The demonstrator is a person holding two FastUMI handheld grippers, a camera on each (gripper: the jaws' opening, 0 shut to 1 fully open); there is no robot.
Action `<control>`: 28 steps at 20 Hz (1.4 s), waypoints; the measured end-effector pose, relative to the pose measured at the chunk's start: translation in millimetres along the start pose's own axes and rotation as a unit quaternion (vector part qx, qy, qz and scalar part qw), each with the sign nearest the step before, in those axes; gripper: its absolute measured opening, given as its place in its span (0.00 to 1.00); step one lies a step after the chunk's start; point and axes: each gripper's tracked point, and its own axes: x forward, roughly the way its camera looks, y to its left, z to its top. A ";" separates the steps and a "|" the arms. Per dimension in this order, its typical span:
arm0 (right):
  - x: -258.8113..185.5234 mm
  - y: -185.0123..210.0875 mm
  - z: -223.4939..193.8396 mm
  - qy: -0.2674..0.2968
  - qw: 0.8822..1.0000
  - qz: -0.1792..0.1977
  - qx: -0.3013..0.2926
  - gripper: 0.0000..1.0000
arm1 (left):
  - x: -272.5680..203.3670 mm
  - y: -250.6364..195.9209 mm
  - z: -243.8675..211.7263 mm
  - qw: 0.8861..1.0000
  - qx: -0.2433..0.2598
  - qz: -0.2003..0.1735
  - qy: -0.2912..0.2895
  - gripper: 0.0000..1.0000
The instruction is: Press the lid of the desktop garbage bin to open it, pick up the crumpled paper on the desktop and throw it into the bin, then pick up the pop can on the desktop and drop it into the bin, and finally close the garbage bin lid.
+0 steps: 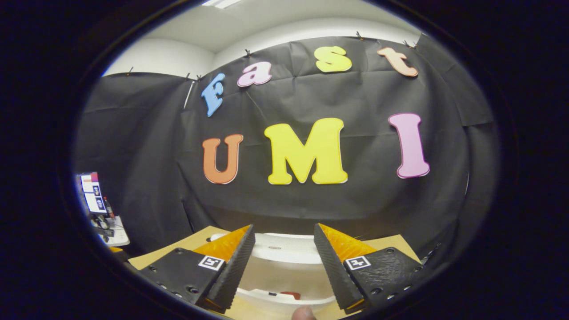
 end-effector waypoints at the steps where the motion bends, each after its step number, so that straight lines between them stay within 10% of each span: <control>1: -2.5 -0.3 -5.0 0.002 1.000 0.000 0.001 0.83 | -1.3 -0.9 0.3 1.000 -0.002 0.000 -0.001 1.00; 28: -5.8 2.2 -91.4 0.044 0.998 -0.004 -0.033 0.87 | -12.7 4.0 -8.8 1.000 -0.026 0.004 0.002 1.00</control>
